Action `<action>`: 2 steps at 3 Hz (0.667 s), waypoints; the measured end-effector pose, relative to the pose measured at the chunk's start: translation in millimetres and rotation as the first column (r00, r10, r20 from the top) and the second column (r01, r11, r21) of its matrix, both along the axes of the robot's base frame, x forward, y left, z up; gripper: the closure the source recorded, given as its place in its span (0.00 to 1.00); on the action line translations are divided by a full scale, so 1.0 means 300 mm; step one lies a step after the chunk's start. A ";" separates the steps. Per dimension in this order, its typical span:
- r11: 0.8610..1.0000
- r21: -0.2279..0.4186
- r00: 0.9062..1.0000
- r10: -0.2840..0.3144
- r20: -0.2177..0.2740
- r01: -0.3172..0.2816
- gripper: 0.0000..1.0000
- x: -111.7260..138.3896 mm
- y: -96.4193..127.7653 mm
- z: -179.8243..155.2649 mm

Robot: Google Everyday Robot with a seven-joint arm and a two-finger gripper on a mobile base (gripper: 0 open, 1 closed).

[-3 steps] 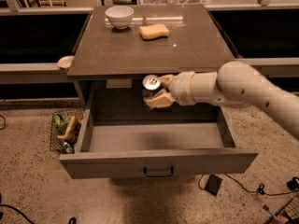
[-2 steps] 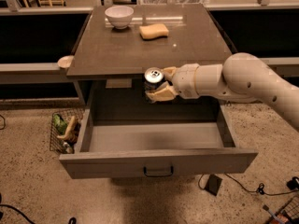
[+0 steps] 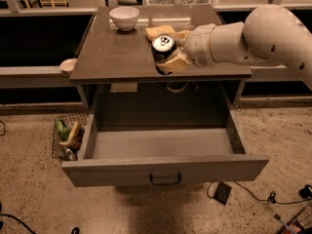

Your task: Pick pepsi can from top drawer and place on counter

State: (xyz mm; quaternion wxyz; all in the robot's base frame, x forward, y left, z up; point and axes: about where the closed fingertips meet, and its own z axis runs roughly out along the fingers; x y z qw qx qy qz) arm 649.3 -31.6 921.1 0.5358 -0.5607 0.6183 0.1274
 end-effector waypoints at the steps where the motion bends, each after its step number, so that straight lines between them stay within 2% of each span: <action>1: 1.000 0.000 1.000 0.000 0.000 0.000 1.00 0.000 0.000 0.000; 2: 0.999 0.034 1.000 0.015 0.027 -0.016 1.00 0.087 0.013 0.034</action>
Offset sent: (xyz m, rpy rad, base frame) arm 0.1069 0.0085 0.0430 0.1413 -0.1111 0.0522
